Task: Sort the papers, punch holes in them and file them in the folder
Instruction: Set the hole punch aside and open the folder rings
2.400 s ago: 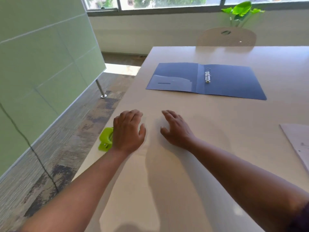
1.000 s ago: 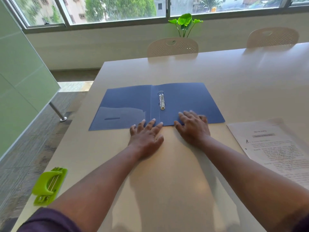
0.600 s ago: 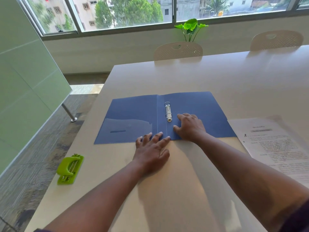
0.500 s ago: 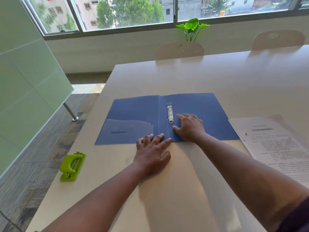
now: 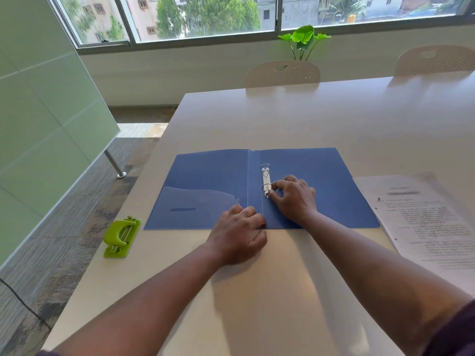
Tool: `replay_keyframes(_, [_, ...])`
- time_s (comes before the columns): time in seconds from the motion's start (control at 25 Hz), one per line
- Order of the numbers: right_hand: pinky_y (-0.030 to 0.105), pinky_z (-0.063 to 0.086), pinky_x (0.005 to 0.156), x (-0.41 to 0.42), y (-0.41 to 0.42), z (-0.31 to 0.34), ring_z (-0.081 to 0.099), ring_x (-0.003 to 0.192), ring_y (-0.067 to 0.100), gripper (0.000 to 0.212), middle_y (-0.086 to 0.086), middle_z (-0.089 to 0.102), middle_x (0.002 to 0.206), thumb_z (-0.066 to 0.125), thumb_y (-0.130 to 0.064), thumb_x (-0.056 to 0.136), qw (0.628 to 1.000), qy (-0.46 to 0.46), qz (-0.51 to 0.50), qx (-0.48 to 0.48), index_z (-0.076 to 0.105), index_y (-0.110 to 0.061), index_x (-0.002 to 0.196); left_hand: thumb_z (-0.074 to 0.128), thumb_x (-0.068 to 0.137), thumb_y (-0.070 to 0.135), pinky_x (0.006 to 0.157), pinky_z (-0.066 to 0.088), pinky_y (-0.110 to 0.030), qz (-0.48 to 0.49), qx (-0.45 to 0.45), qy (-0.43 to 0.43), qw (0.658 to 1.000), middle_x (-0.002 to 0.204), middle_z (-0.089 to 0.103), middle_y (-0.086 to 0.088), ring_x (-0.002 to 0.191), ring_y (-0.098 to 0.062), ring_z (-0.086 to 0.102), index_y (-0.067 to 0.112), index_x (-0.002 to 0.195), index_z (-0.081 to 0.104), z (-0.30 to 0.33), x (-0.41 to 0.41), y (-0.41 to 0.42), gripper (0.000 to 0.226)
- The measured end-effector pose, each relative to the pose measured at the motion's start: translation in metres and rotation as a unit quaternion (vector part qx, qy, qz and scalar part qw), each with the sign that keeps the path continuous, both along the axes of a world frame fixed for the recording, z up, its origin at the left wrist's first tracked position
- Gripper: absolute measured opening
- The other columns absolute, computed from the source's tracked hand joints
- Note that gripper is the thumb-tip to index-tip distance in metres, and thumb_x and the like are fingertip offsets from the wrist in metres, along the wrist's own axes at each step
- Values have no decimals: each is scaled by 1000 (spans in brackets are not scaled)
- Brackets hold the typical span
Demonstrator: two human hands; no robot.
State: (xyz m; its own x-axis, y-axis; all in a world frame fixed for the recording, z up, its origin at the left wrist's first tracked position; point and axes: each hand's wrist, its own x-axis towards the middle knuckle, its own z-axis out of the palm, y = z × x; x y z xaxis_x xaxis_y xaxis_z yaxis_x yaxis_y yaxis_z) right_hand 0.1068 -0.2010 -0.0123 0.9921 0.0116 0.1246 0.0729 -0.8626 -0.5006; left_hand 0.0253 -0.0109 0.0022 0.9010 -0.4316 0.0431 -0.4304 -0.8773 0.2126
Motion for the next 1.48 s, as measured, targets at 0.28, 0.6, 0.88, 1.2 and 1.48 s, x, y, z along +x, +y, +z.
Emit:
replay_keyframes(0.28, [41,36,89,-45,-1,-5,55,113,25,32,-6,62,123,50,-52,100,1000,-18,16,-15,71,-34,116,61,91,40,100,45,-38,31,-91,-16,995,127,61,1,118,-25,55,21,128,61,2,28,-8,41])
replay_keyframes(0.6, [42,37,92,-89,-4,-10,53,115,23,32,-6,60,128,50,-51,100,1000,-23,1,-12,70,-36,121,49,93,62,124,15,-42,80,-30,19,996,167,26,-2,156,-21,16,23,154,36,-14,30,-16,74])
replay_keyframes(0.88, [40,38,89,-116,-1,-10,54,114,22,34,-9,61,126,50,-53,100,999,-28,-11,-20,69,-37,123,38,97,65,125,14,-38,80,-24,12,996,168,24,4,156,-15,14,27,158,32,-23,6,-12,72])
replay_keyframes(1.2, [36,49,76,-122,1,1,63,93,20,35,-11,64,106,52,-59,94,999,-18,-3,-30,74,-32,101,35,97,64,125,14,-36,87,-38,10,995,166,27,6,155,-14,16,29,156,37,-27,-15,-7,68])
replay_keyframes(1.48, [33,51,71,-112,2,-2,64,88,19,32,-9,64,101,58,-56,91,999,-34,18,-18,74,-32,106,32,89,65,123,21,-36,95,-29,5,995,162,37,3,153,-17,26,27,150,47,-21,-16,-10,74])
